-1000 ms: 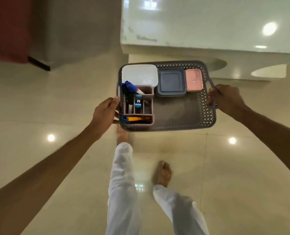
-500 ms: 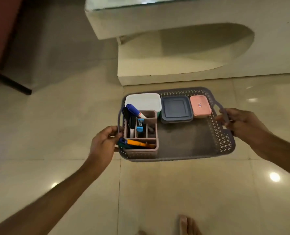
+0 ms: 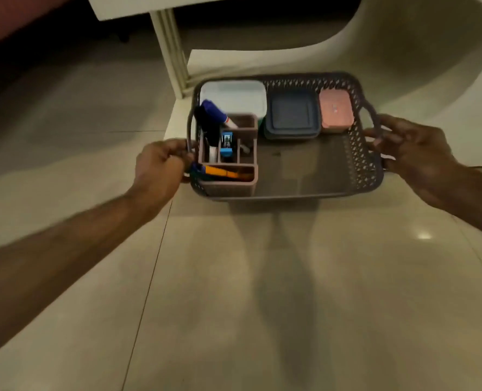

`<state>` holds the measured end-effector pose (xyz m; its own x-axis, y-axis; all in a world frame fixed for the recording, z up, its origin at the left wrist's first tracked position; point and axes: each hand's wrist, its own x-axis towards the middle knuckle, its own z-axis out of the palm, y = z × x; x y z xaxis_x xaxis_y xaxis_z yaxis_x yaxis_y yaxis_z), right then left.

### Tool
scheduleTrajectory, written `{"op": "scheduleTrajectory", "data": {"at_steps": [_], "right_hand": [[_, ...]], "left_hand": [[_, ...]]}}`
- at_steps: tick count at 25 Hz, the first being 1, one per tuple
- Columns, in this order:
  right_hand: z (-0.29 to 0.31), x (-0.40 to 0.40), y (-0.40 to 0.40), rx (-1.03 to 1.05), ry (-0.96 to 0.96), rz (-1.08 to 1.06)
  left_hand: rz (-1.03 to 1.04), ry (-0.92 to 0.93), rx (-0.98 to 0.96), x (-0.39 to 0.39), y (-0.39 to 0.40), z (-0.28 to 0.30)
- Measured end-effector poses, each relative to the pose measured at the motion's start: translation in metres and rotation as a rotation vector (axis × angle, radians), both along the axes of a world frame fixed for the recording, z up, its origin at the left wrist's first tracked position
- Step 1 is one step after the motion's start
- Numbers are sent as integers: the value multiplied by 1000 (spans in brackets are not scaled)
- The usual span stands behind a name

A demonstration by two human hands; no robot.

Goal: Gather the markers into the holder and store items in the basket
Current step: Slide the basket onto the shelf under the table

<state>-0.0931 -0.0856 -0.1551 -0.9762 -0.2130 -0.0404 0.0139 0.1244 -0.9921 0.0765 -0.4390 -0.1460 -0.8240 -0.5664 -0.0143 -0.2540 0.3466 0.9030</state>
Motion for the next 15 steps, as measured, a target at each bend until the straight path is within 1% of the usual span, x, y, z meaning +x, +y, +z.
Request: {"op": "scheduleTrajectory", "data": {"at_steps": [2, 5, 6, 7, 8, 9, 10, 12, 15], "right_hand": [[1, -30, -15, -25, 7, -106], [11, -60, -29, 25, -5, -368], [16, -58, -34, 40, -7, -458], [19, -53, -36, 45, -12, -524], [20, -45, -38, 55, -23, -543], [16, -36, -39, 80, -44, -508], [10, -29, -38, 96, -65, -446], [0, -21, -31, 92, -52, -382], [-1, -23, -27, 99, 30, -405]], "left_hand": [[32, 29, 73, -29, -7, 6], [-5, -71, 279, -58, -14, 25], [-21, -101, 328, -57, -17, 31], [-37, -129, 322, -50, -19, 35], [-58, -154, 266, -39, -19, 35], [-80, -176, 214, -26, -19, 32], [-119, -191, 202, -14, -15, 29], [-181, -182, 273, -2, -2, 21], [-126, -78, 352, -18, 2, 17]]}}
